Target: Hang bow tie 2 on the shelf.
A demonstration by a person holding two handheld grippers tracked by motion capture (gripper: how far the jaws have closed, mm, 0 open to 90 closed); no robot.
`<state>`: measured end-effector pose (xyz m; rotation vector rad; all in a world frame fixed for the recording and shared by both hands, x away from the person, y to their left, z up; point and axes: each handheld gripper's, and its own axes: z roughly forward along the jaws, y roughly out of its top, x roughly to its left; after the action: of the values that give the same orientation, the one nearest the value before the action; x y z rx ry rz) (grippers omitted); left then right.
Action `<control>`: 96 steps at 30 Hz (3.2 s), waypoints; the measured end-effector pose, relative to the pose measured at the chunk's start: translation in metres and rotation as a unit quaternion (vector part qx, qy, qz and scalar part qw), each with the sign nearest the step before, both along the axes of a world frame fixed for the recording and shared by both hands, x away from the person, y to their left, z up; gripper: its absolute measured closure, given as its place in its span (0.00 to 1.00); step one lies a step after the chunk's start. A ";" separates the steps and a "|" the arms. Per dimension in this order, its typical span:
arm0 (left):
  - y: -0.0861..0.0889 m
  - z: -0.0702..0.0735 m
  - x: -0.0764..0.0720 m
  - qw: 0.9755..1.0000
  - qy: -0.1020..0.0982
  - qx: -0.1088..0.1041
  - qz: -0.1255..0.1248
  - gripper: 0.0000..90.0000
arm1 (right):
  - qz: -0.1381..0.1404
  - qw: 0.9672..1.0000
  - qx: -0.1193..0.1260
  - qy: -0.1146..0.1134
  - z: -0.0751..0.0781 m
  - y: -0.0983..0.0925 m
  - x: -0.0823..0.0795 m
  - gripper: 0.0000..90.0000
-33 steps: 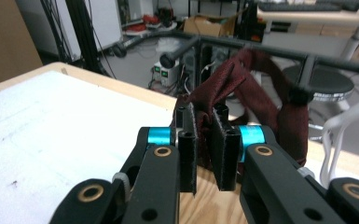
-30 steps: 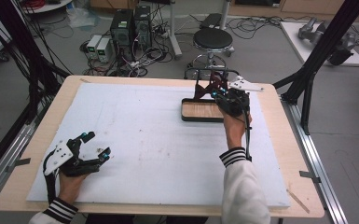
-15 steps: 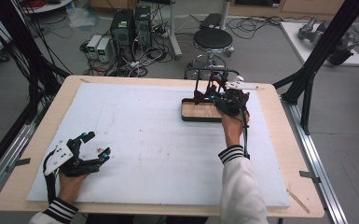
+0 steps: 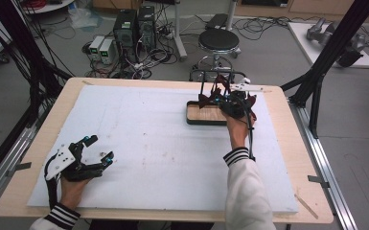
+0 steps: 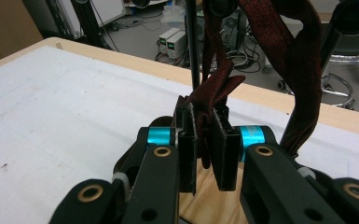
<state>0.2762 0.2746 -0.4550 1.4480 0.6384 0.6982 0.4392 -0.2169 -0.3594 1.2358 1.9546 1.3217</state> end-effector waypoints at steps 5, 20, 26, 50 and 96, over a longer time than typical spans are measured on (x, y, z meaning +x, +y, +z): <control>0.000 0.000 0.000 1.000 0.000 0.000 0.000 0.16 | 0.002 1.000 -0.001 0.000 -0.001 0.001 0.004 0.92; 0.000 0.000 0.000 1.000 -0.001 0.002 0.000 0.16 | -0.001 1.000 -0.007 0.010 -0.005 -0.004 0.008 0.81; -0.001 0.000 0.000 1.000 -0.002 0.002 0.001 0.16 | 0.008 1.000 -0.012 -0.003 -0.002 -0.003 0.007 0.64; 0.000 0.000 0.000 1.000 0.000 -0.001 0.001 0.16 | 0.073 0.990 0.016 -0.116 0.025 -0.025 -0.090 0.13; 0.001 0.000 -0.001 1.000 -0.003 -0.003 0.006 0.16 | -0.005 0.979 0.057 -0.195 -0.095 -0.070 -0.177 0.13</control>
<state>0.2756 0.2751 -0.4555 1.4379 0.6442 0.7082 0.2622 -0.2872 -0.4544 0.9440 1.6142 1.5540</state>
